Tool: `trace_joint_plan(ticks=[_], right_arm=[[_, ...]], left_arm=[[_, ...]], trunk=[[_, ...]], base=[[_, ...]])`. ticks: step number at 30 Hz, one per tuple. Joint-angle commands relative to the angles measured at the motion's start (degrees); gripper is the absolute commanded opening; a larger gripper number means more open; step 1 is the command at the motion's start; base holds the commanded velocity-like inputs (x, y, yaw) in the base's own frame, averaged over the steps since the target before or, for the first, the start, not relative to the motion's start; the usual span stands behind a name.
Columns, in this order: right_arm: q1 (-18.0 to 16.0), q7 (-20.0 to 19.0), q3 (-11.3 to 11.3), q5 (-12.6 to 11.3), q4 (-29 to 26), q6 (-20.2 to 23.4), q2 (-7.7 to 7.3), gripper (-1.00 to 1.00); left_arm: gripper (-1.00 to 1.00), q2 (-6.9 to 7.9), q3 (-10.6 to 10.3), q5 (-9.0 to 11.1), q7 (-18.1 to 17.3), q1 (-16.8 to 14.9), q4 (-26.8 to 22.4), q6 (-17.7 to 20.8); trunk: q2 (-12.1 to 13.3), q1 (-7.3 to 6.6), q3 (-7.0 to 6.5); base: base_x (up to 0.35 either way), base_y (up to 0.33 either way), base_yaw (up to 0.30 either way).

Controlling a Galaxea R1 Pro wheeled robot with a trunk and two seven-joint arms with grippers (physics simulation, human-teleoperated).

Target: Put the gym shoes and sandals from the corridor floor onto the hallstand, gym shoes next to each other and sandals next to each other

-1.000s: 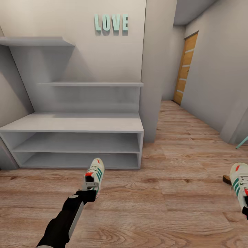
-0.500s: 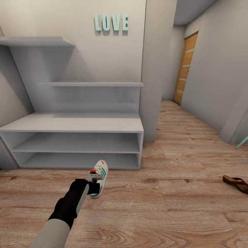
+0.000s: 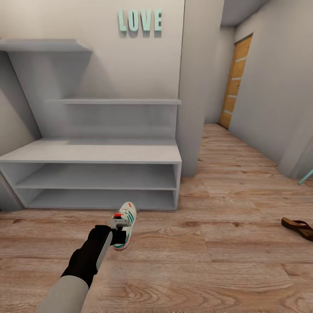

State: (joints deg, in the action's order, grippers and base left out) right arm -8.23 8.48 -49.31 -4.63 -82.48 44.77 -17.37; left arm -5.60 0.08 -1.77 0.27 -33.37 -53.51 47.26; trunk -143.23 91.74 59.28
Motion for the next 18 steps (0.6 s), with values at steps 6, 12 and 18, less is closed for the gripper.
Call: trace_joint_plan(ticks=[6, 12, 18], right_arm=[[-0.03, 0.48, 0.01, -0.56, -0.07, 0.22, -0.01, -1.0], [-0.03, 0.48, 0.01, -0.56, -0.11, 0.23, 0.01, -1.0], [-0.03, 0.48, 0.01, -0.56, -0.05, 0.2, 0.05, -1.0]], left_arm=[[-1.0, -0.02, 0.01, -0.17, -0.09, -0.07, -0.1, 0.19], [-1.0, -0.02, 0.01, -0.17, -0.04, -0.87, -0.11, 0.12], [-1.0, -0.02, 0.01, -0.19, -0.02, -1.37, -0.09, -2.2]], trunk=[[-0.11, 0.14, 1.96], [-0.19, 0.29, 3.85], [-0.27, 0.45, 5.57]], base=[[0.0, 0.0, 0.0], [0.0, 0.0, 0.0], [0.0, 0.0, 0.0]])
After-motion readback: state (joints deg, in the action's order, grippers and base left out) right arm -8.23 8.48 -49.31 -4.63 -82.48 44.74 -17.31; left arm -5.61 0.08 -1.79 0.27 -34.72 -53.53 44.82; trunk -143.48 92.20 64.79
